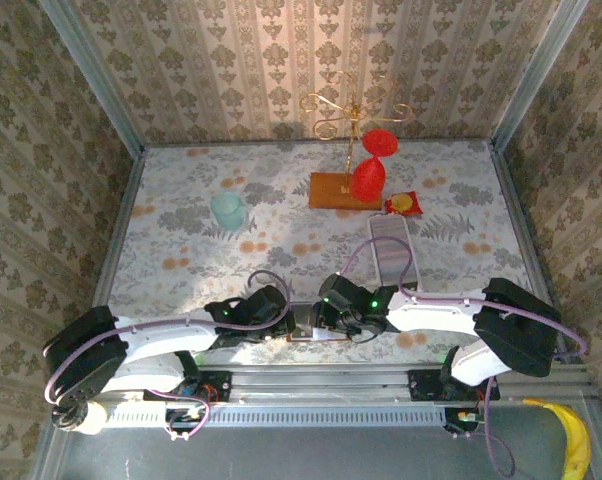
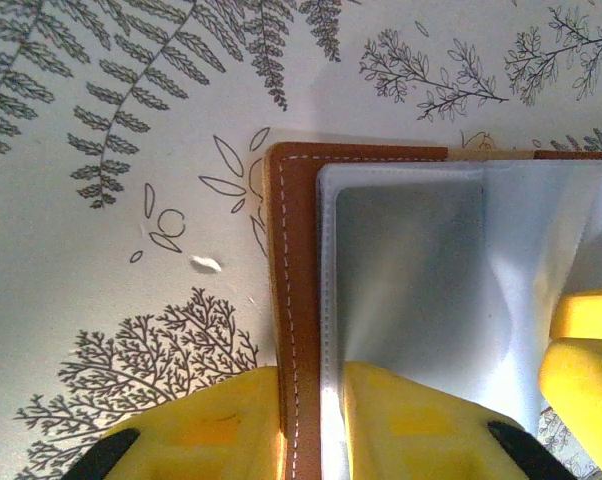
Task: Put the credit cards into the card holder
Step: Flip over the card slot in the card holder.
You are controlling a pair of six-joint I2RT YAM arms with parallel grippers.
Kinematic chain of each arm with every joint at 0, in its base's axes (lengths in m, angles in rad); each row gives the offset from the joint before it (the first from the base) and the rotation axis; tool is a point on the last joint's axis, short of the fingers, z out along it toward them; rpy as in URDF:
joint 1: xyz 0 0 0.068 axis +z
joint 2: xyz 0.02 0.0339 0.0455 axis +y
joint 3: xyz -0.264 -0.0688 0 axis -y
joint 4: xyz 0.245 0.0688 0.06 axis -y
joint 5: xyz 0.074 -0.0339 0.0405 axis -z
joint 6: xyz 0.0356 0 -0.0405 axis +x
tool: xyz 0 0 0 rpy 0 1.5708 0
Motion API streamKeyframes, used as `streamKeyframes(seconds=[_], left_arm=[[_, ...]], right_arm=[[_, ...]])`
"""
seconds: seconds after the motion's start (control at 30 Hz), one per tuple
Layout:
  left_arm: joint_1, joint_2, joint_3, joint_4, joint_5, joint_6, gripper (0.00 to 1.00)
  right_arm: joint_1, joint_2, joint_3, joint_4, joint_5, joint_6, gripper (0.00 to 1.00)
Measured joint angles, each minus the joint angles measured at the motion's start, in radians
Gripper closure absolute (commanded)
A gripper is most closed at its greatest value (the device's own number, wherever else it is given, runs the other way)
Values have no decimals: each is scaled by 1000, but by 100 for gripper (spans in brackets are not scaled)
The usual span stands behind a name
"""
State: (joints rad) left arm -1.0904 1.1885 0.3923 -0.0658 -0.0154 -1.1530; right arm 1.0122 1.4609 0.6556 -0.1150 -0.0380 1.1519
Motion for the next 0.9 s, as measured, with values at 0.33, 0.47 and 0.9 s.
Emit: streamKeyframes(seconds=[0.33, 0.47, 0.9], left_arm=[[0, -11, -6, -1, 0, 0, 78], [0, -12, -7, -1, 0, 0, 78], [6, -58, -16, -16, -11, 0, 74]], right_arm=[[1, 15, 0, 102, -47, 27, 44], [2, 15, 2, 109, -48, 30, 44], [7, -36, 8, 83, -44, 23, 30]])
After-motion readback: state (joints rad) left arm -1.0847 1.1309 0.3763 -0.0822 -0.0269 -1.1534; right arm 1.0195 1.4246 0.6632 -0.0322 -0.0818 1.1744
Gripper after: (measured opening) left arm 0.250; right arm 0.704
